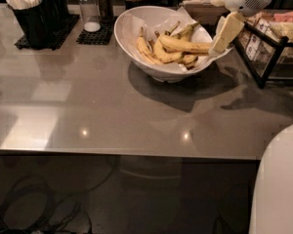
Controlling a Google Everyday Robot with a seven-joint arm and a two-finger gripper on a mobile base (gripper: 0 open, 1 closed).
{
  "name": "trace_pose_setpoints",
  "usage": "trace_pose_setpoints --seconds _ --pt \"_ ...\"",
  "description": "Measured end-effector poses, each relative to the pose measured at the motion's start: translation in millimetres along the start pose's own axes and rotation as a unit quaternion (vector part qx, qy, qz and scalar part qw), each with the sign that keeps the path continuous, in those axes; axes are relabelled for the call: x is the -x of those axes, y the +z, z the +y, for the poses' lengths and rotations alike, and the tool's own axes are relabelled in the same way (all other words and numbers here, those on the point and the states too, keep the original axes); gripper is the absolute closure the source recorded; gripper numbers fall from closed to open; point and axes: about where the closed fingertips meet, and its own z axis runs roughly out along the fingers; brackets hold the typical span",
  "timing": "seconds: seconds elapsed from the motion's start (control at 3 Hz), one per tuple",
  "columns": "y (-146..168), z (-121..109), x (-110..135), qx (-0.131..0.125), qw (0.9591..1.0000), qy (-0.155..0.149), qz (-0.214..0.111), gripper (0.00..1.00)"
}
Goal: Pick banana from white bowl
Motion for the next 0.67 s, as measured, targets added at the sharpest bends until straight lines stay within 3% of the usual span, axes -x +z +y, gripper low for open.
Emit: trace_pose_setpoints --seconds 0.67 --pt "44.0 -5.9 -11.5 0.027 0.9996 0.006 -0.001 0.0"
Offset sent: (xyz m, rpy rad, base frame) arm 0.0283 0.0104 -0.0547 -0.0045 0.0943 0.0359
